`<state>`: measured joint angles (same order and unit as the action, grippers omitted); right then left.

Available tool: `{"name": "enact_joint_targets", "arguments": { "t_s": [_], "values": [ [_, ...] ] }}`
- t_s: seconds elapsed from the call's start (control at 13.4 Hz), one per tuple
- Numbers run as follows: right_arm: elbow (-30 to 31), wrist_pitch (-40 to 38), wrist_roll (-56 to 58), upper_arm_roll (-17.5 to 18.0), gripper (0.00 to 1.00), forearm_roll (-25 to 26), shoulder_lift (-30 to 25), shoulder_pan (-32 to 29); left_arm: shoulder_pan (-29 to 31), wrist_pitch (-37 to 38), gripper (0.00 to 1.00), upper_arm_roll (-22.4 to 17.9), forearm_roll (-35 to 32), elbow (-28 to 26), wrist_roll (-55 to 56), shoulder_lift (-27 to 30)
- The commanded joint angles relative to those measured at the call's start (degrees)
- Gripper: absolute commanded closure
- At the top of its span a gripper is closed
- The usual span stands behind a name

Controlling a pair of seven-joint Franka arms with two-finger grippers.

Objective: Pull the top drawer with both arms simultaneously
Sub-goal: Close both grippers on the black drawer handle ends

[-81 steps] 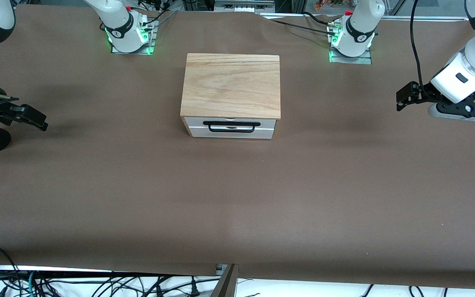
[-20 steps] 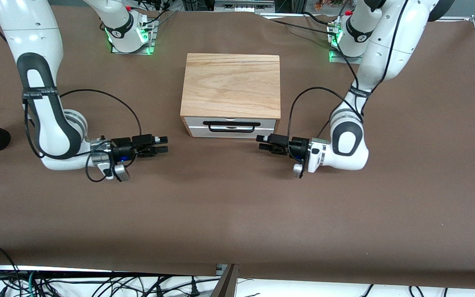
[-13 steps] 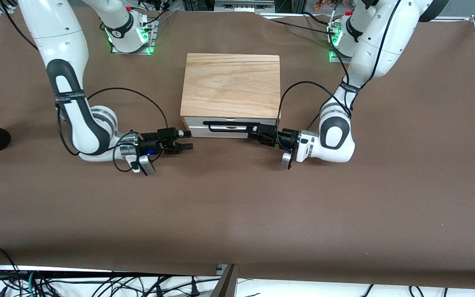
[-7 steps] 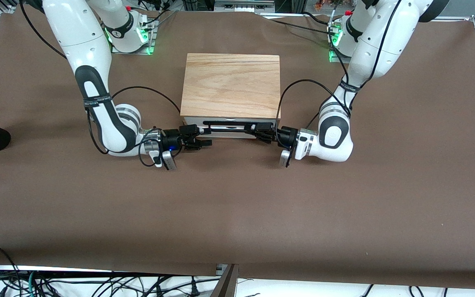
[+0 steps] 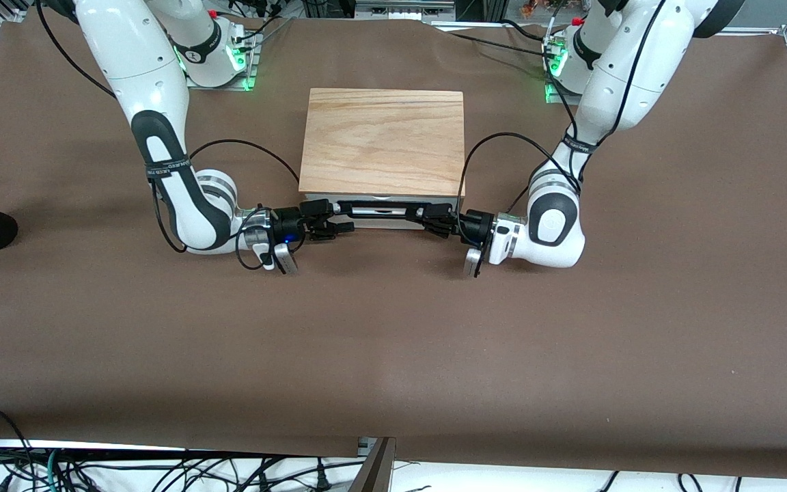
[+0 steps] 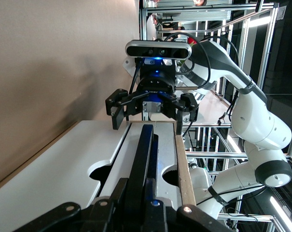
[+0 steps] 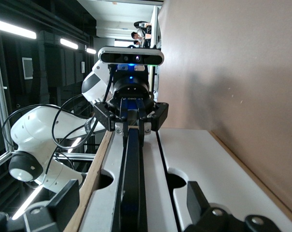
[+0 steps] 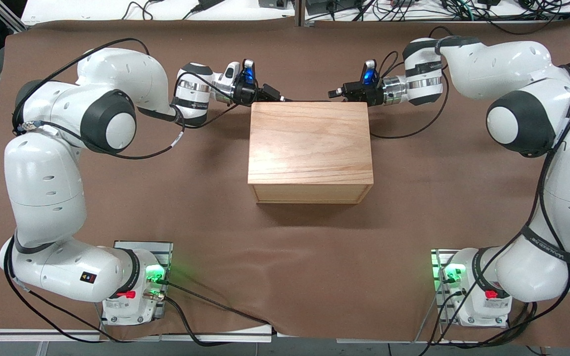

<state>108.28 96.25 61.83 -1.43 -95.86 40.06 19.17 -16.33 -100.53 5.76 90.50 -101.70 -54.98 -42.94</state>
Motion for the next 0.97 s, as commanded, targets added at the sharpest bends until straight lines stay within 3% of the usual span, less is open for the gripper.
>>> {"name": "enact_joint_targets", "arguments": {
  "t_s": [0.0, 0.15, 0.37, 0.67, 0.9],
  "values": [
    [2.98, -1.16, 1.71, -0.24, 0.07, -0.99, -2.18, 0.17, 0.42, 1.04, 1.00, 0.13, 1.26, -0.96, -1.36, 1.55],
    [2.90, -1.07, 1.71, -0.32, 0.20, -0.99, -2.18, 0.17, 0.33, 1.04, 1.00, 0.13, 1.26, -0.87, -1.36, 1.55],
    [2.72, -1.16, 1.71, -0.50, 0.58, -0.99, -2.18, 0.08, 0.33, 1.04, 1.00, 0.13, 1.26, -0.87, -1.36, 1.55],
    [2.81, -1.16, 1.71, -0.50, 0.65, -0.99, -2.27, 0.08, 0.33, 1.04, 1.00, 0.13, 1.26, -0.87, -1.36, 1.46],
    [2.72, -1.16, 1.71, -0.50, 0.80, -0.99, -2.27, 0.08, 0.33, 1.04, 1.00, 0.13, 1.26, -0.79, -1.27, 1.46]
  ]
}}
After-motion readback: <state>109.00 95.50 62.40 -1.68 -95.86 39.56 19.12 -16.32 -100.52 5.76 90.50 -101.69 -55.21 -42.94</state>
